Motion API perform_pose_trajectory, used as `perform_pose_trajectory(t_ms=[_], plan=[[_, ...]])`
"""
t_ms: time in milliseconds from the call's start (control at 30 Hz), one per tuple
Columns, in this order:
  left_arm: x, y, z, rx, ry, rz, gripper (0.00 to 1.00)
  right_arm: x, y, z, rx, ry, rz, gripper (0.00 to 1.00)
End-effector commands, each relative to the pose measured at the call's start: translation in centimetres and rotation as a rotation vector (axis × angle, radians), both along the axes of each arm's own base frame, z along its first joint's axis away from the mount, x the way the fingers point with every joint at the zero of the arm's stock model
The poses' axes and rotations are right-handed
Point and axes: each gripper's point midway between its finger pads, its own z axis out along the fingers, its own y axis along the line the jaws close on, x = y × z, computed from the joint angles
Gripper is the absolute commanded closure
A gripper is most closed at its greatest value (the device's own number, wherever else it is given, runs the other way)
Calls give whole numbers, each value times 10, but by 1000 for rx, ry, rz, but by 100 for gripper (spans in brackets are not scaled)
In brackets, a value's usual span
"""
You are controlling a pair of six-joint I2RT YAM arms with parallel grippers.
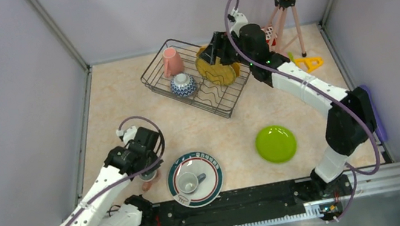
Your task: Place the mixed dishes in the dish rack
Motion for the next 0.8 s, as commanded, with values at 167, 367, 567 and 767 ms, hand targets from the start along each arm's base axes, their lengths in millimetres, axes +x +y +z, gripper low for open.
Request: perform_pose_trajectory(t_ms=[167, 367, 567, 767], plan=[[46, -29, 90, -98, -262, -149, 100, -55, 12, 36, 105, -99, 238, 20], [63, -28, 135, -59, -356, -186, 100, -75, 9, 15, 105, -92, 289, 19], [84, -56, 179, -160, -497, -272, 100, -94, 2, 1, 77, -99, 317, 19], [94, -56, 172, -121, -472, -269, 100, -112, -19, -16, -7, -67, 276, 19]])
